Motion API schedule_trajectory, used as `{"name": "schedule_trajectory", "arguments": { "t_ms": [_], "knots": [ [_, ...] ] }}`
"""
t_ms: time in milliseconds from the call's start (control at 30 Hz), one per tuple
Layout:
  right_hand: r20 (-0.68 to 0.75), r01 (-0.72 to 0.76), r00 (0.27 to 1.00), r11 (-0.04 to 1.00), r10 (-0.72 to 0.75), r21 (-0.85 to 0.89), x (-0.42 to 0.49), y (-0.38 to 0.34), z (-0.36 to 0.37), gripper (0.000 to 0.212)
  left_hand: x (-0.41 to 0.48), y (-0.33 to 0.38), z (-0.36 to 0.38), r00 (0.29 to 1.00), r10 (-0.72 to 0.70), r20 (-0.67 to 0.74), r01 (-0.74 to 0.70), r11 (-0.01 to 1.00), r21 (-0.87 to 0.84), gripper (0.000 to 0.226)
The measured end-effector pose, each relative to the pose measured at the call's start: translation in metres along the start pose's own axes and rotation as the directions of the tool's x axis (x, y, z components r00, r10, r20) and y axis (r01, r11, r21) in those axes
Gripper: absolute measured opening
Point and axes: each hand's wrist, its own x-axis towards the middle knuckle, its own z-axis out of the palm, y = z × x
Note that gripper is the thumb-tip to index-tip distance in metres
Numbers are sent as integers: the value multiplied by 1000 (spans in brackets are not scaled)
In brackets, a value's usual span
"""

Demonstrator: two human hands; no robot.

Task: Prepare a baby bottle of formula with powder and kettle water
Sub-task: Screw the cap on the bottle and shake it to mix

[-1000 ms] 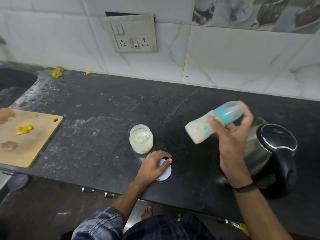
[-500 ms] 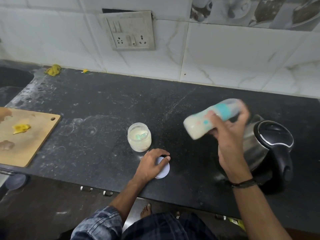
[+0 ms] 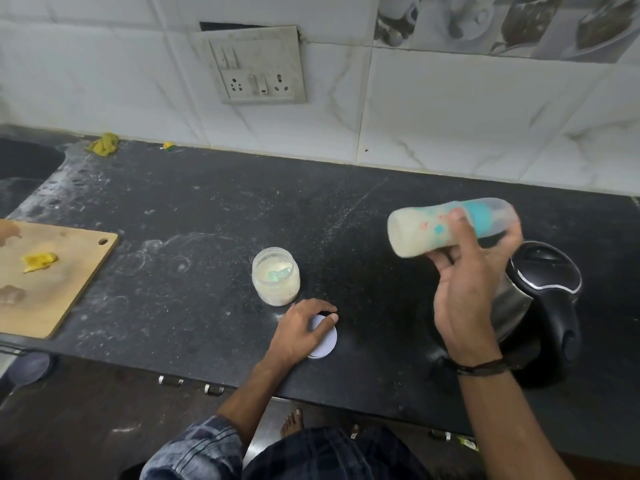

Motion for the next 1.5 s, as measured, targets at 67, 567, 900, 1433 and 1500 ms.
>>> {"name": "schedule_trajectory", "arguments": {
  "t_ms": [67, 567, 900, 1433, 1500],
  "knots": [
    [72, -46, 996, 996, 52, -79, 2, 2, 1, 71, 0, -1, 0, 1000, 5, 2, -5, 1000, 6, 21],
    [11, 75, 997, 997, -74, -23, -3, -5, 1, 77, 0, -3, 1, 1000, 20, -5, -19, 1000, 19, 13],
    [1, 47, 999, 999, -47, -19, -4, -5, -1, 78, 0, -4, 3, 999, 24, -24, -23, 1000, 18, 13],
    [65, -2, 998, 998, 5, -55, -5, -14, 2, 80, -1, -5, 2, 999, 30, -18, -29, 1000, 4, 22],
    [0, 9, 1000, 1000, -9, -27, -2, -14, 2, 76, -1, -5, 2, 1000, 21, -17, -21, 1000, 4, 22]
  ]
}}
